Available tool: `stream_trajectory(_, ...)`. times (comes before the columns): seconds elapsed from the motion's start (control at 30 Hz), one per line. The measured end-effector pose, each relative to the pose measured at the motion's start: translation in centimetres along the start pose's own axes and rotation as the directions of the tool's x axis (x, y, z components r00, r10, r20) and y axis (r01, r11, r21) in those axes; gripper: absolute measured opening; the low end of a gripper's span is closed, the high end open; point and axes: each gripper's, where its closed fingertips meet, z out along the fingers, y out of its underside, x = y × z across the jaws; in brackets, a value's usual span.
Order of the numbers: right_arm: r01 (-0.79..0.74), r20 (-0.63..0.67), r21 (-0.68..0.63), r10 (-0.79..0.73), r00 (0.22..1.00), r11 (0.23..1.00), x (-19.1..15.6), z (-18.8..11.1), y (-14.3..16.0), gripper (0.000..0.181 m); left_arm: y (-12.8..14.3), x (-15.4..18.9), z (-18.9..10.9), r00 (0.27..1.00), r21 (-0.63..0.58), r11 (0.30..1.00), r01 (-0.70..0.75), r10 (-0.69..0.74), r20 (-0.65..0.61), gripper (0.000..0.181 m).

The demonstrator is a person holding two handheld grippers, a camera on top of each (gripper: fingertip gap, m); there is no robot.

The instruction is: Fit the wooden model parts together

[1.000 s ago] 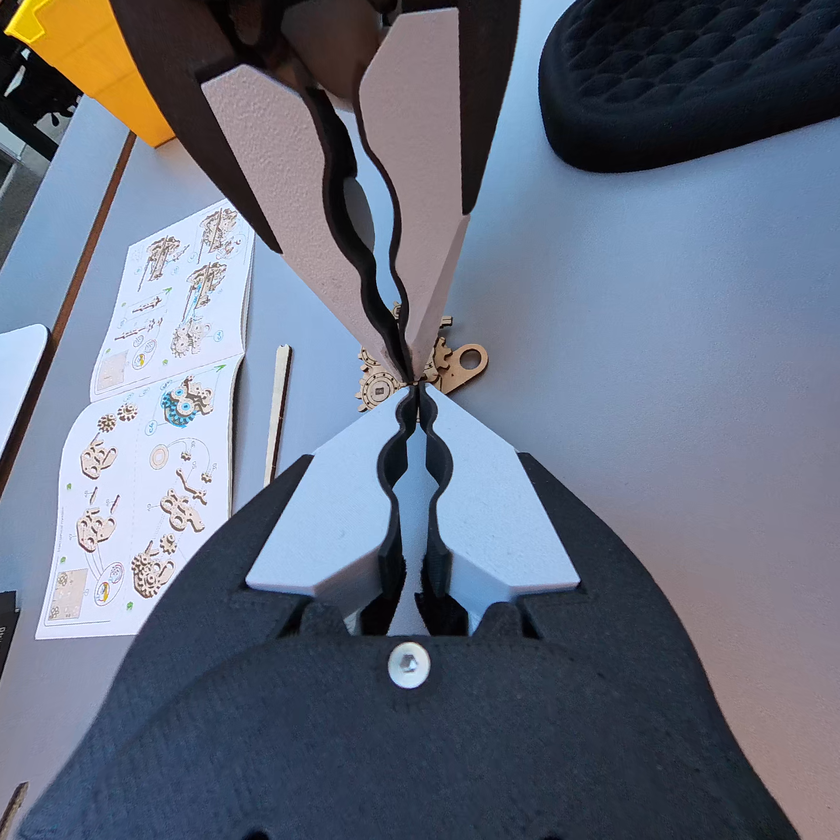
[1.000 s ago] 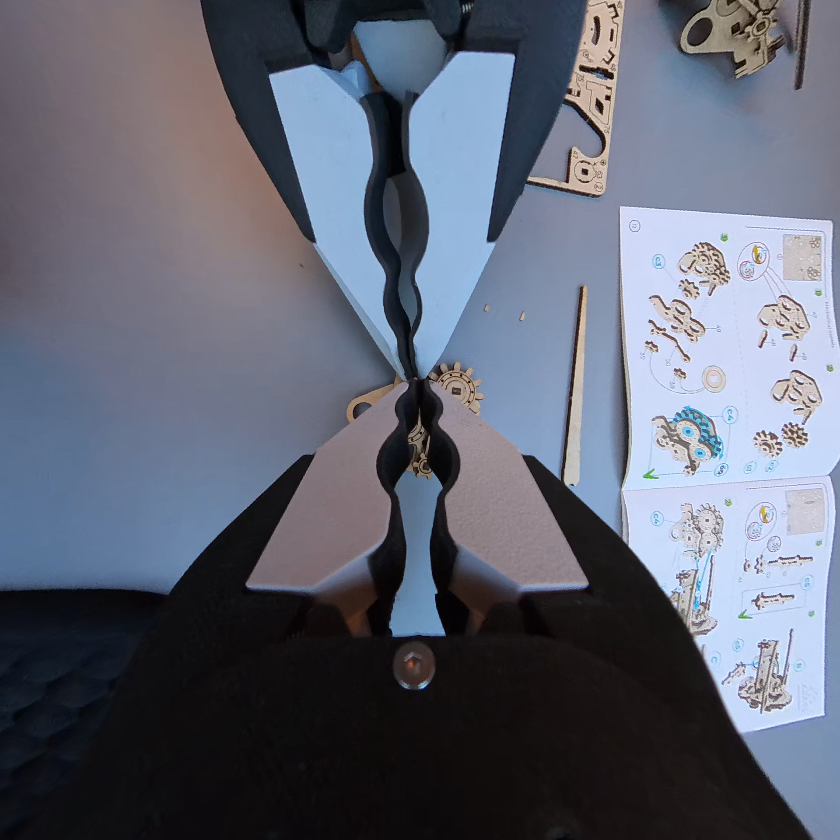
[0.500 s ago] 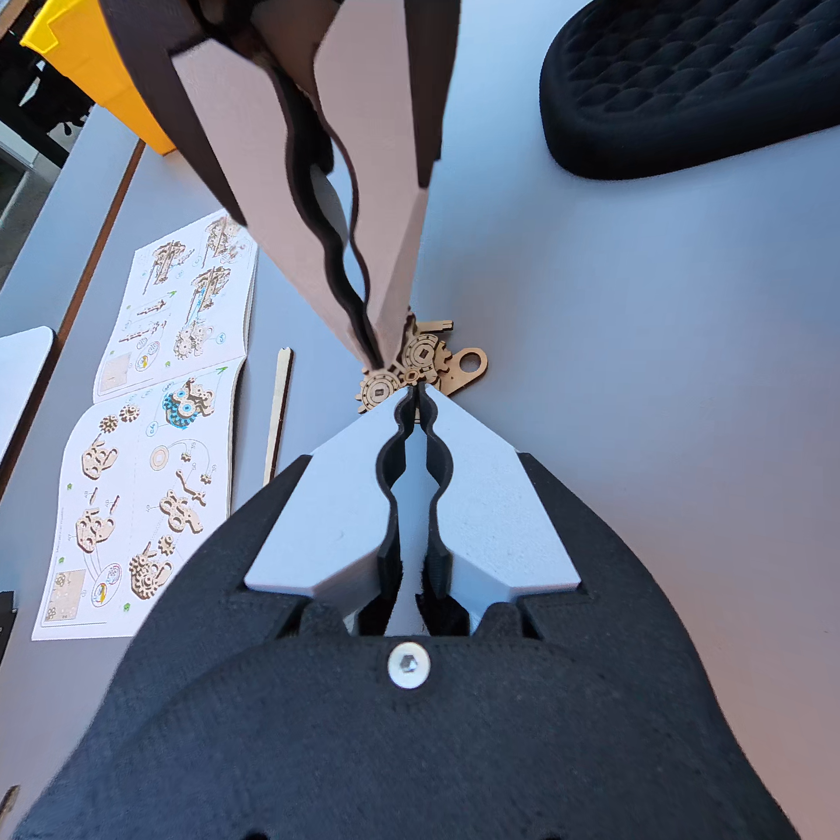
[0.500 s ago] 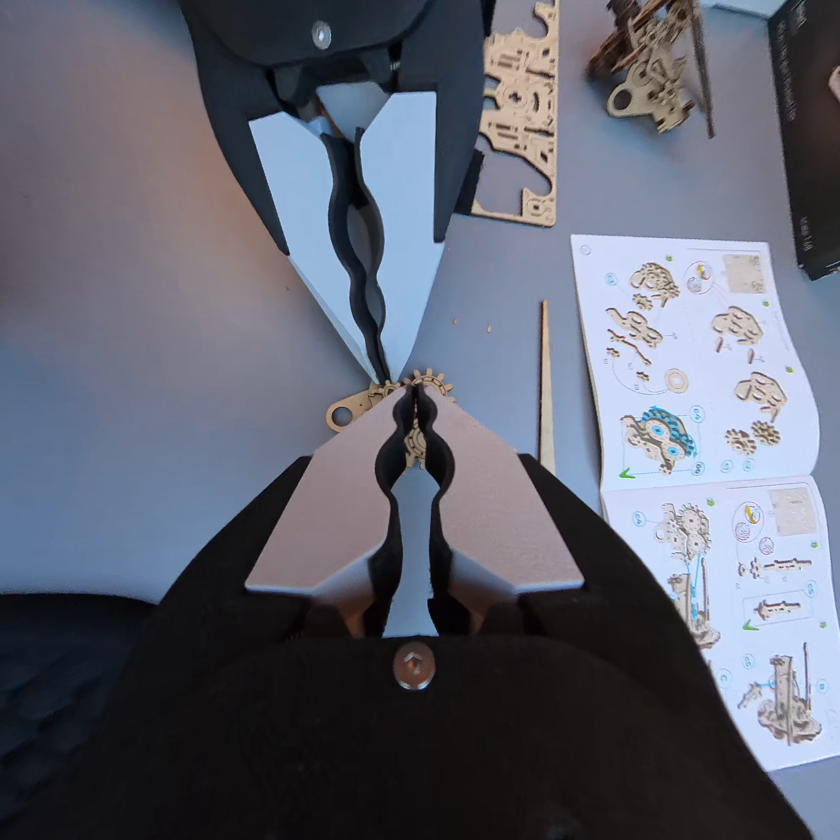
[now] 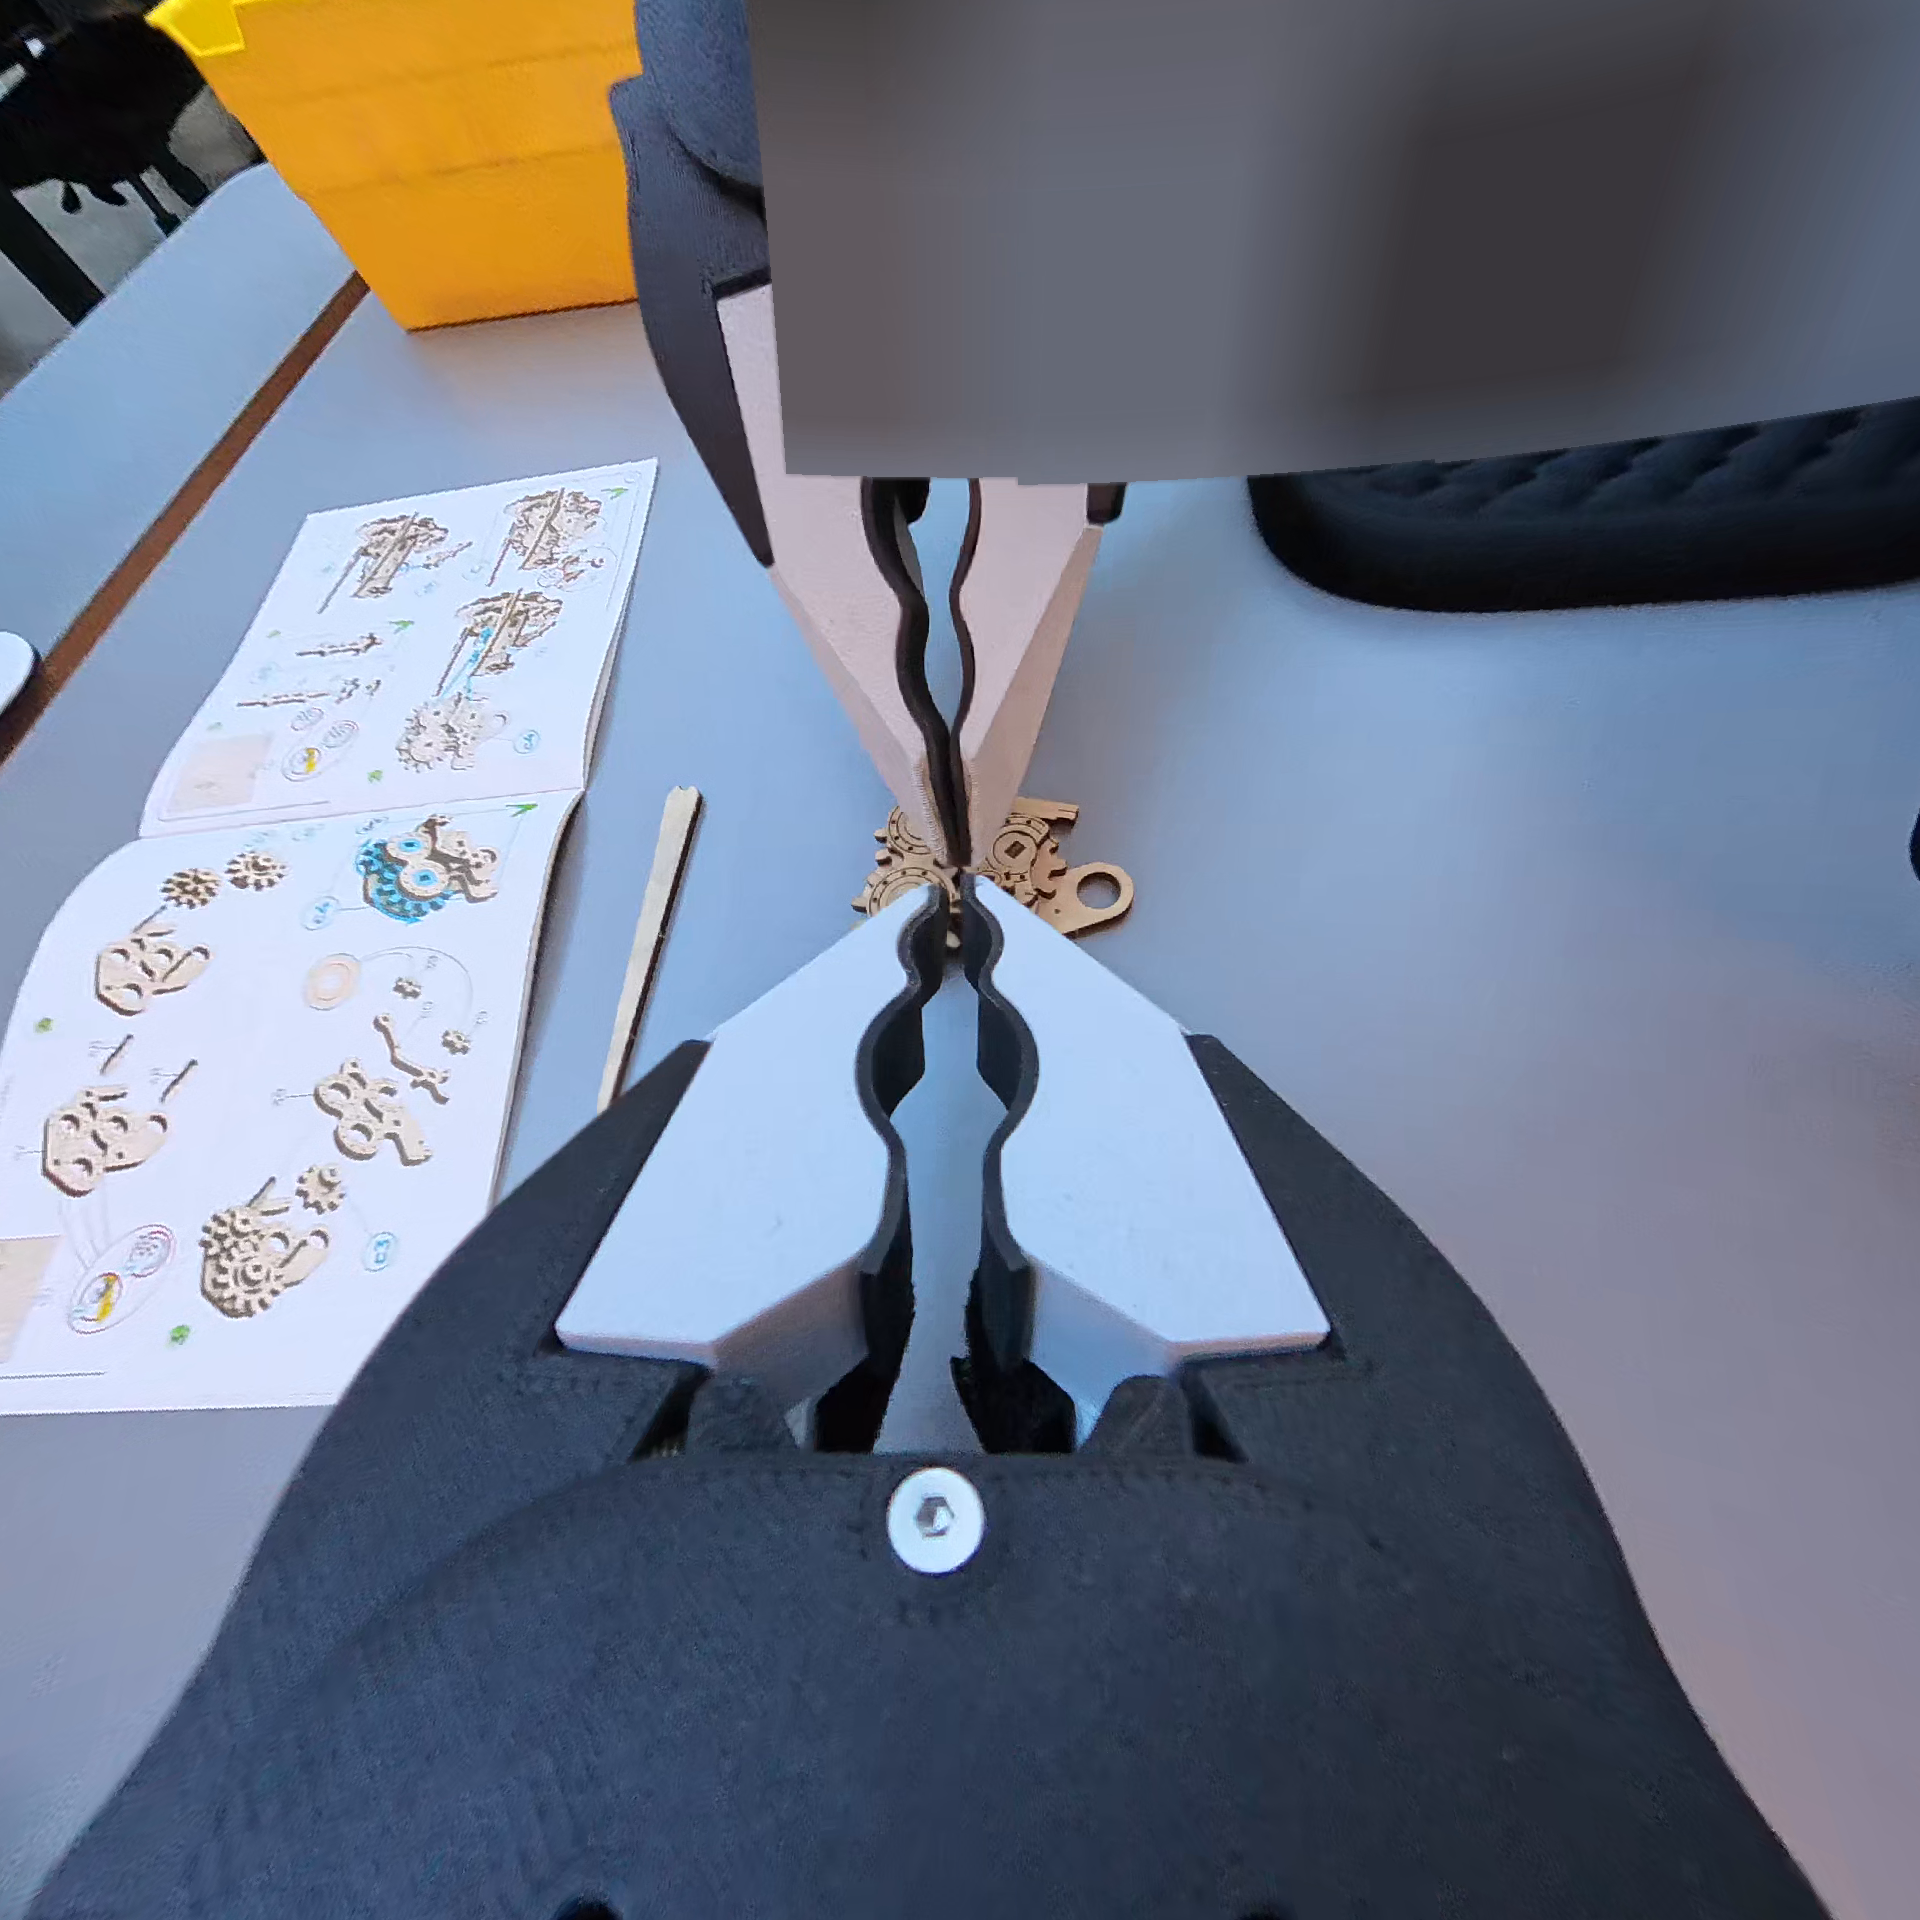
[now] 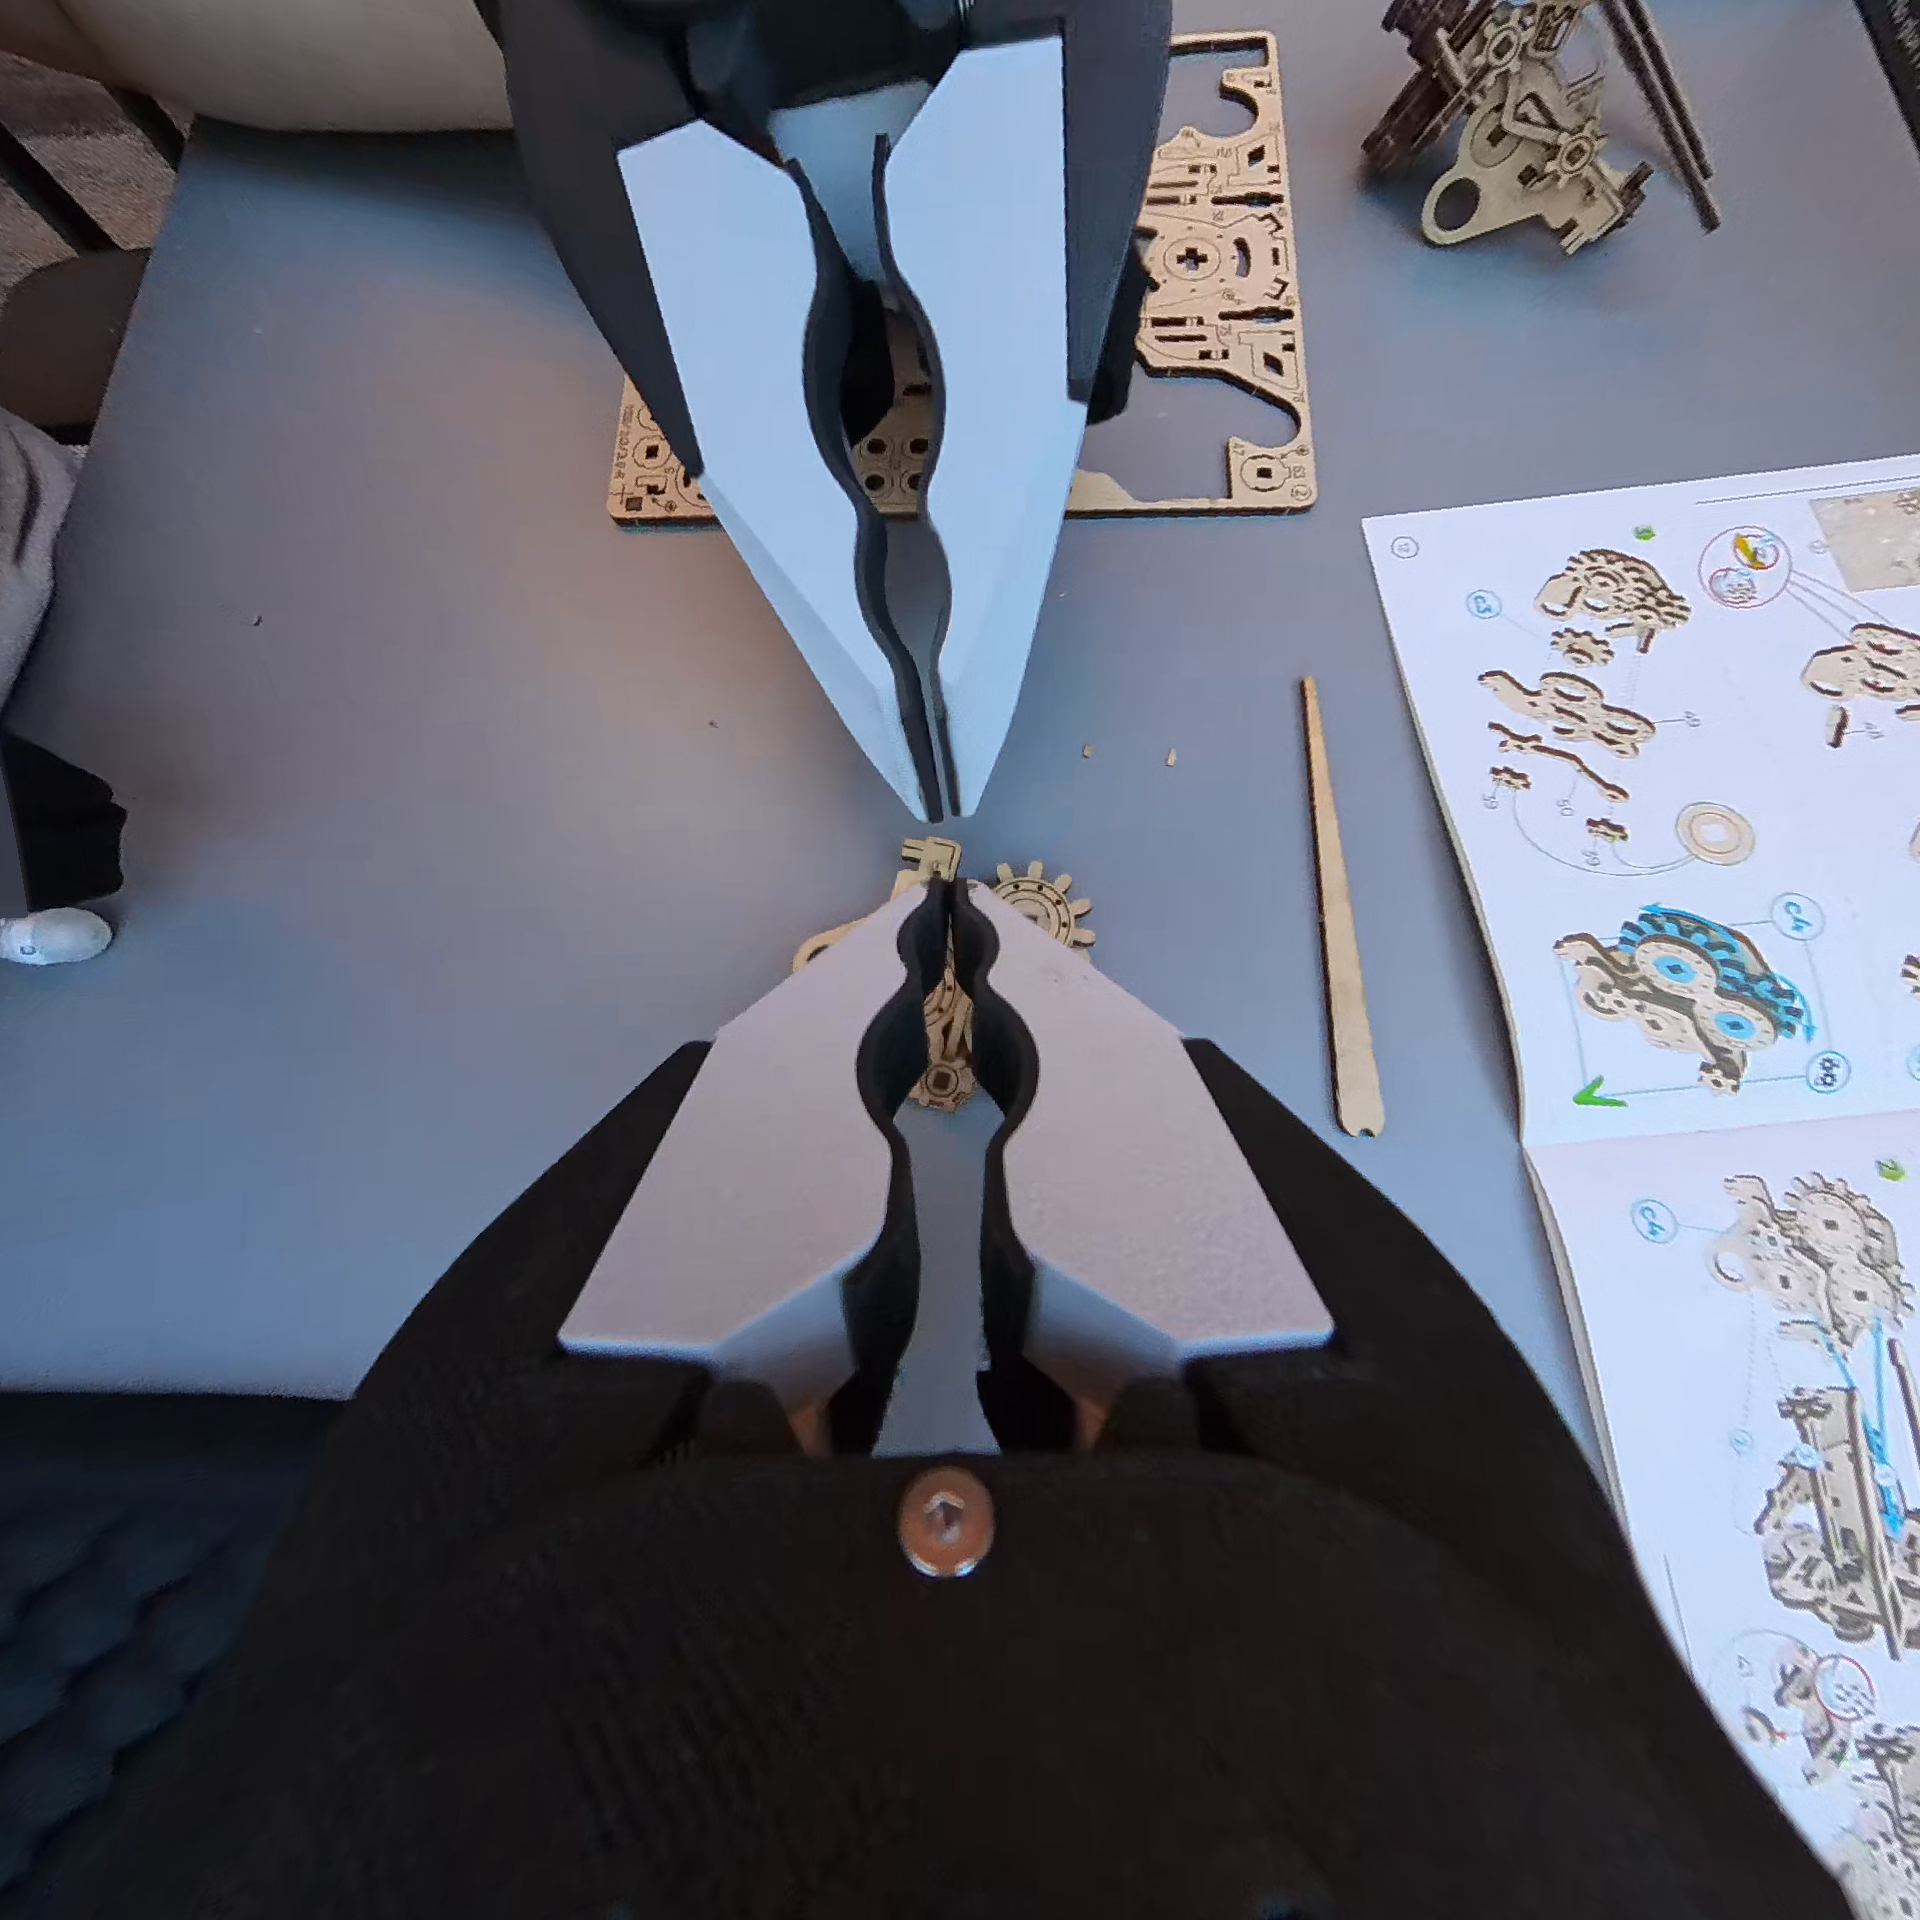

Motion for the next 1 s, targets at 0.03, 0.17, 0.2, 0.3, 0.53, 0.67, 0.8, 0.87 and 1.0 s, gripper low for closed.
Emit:
stream_trajectory(0.03,-0.007,0.009,0.006,0.006,1.0,1.0,-0.1,0.0,-0.1,0.0,0.1,0.0,0.1,1.0,-0.006,1.0,0.004,-0.004,0.0,0.0)
stream_trajectory(0.17,-0.011,0.019,-0.015,0.011,1.0,1.0,-0.3,0.3,0.1,0.0,1.1,0.4,0.9,1.0,-0.069,0.998,-0.016,0.016,-0.002,0.0)
stream_trajectory(0.2,-0.004,0.015,-0.035,0.005,1.0,0.999,-0.3,0.4,0.4,0.0,1.3,0.5,1.0,1.0,-0.08,0.996,-0.027,0.027,0.004,0.0)
stream_trajectory(0.3,-0.002,0.013,-0.032,0.002,1.0,0.999,-0.3,0.6,0.4,0.0,1.6,0.5,1.3,0.999,-0.108,0.993,-0.048,0.05,0.018,0.008)
stream_trajectory(0.53,0.003,0.006,-0.038,-0.003,1.0,0.999,-0.3,0.6,0.3,0.0,1.6,0.8,1.6,0.997,-0.118,0.99,-0.072,0.075,0.019,0.001)
stream_trajectory(0.67,0.013,-0.003,-0.043,-0.013,1.0,0.999,-0.3,0.7,0.3,0.0,1.7,0.9,1.7,0.997,-0.124,0.99,-0.072,0.074,0.015,0.001)
stream_trajectory(0.8,0.042,-0.022,-0.06,-0.043,0.999,0.997,-0.4,0.7,0.3,0.0,1.7,0.9,1.7,0.997,-0.126,0.989,-0.072,0.074,0.01,0.001)
stream_trajectory(0.87,0.065,-0.04,-0.071,-0.068,0.997,0.995,-0.4,0.8,0.3,0.0,1.7,0.9,1.7,0.998,-0.127,0.99,-0.066,0.068,0.006,0.001)
stream_trajectory(1.0,0.088,-0.062,-0.086,-0.094,0.994,0.992,-0.4,0.8,0.3,0.0,1.7,0.9,1.7,0.998,-0.126,0.99,-0.057,0.058,0.0,0.001)
